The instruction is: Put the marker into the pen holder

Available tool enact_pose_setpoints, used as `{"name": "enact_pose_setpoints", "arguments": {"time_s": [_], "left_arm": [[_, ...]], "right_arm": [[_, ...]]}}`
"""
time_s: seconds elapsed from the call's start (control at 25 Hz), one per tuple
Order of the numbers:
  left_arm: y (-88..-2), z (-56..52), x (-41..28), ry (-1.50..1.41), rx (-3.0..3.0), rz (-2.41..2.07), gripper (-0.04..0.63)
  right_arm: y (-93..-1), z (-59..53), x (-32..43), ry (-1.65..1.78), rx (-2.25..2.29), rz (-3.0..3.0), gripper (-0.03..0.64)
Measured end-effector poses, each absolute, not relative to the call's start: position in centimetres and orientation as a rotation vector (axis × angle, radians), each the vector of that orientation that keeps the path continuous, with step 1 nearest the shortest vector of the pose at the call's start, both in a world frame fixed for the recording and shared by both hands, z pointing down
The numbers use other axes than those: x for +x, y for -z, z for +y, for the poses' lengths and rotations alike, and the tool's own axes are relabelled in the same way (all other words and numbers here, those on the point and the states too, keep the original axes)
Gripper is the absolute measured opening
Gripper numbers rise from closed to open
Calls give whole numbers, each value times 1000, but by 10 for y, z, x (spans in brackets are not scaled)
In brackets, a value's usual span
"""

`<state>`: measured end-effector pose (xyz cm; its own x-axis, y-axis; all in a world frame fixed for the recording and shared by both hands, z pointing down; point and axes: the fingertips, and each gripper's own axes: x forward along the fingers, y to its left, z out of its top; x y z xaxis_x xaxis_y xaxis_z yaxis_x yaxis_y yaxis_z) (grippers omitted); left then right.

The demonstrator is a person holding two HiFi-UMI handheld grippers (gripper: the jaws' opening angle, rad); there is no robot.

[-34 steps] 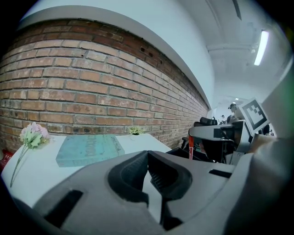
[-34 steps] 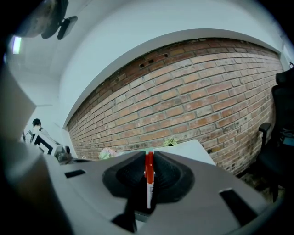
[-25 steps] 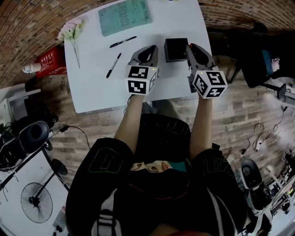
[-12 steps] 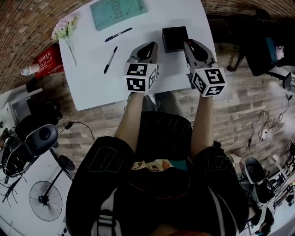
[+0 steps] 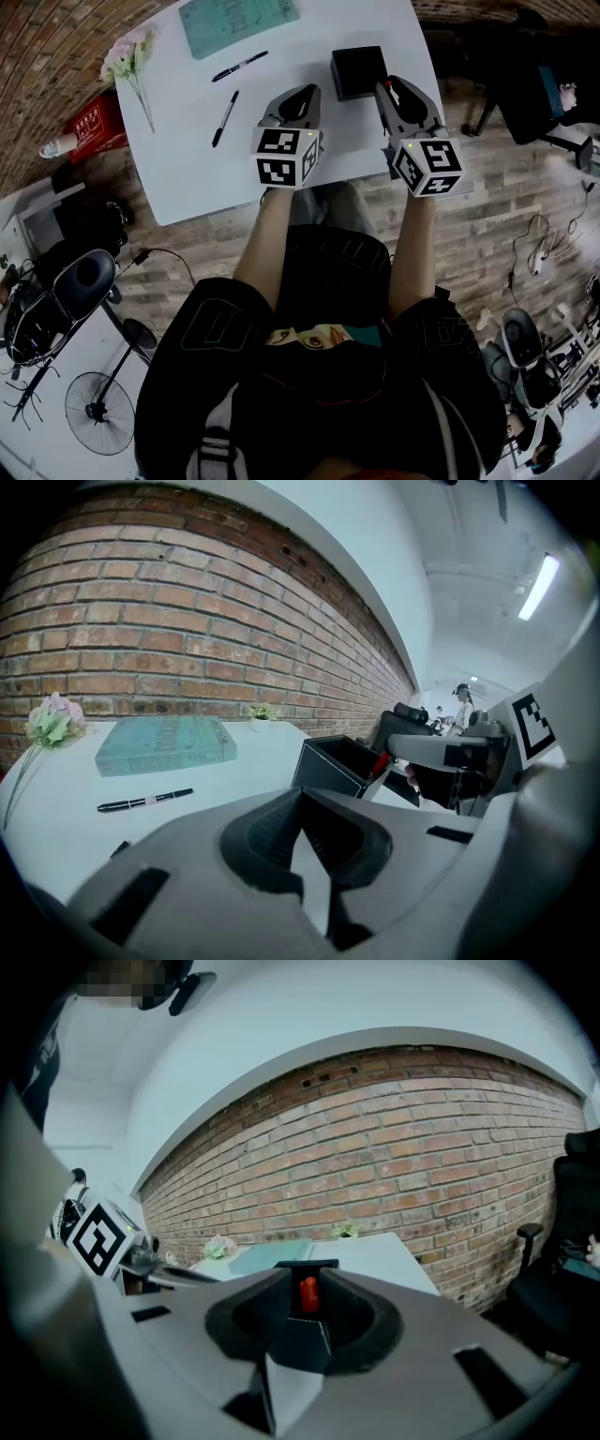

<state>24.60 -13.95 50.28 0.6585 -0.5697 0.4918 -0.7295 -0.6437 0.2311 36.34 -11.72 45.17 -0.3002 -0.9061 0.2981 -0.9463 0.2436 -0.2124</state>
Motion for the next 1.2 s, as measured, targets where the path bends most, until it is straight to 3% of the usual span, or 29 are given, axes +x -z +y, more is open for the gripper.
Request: {"name": "enact_pose_setpoints", "arguments": {"time_s": [0.16,0.56,1.2], "left_arm": [[-503,-134,238,-510,2456,-1011,5],[-493,-120,197,-420,2430,-1032,5],[-503,-110,59,-277,2253,-1250,5]], "right_arm": [[-444,-111,367,-537,1866,-2360,98],[-419,-88,365,-624,2134,-2312,15],[-433,-102,209,-603,1735,-2456,6]]}}
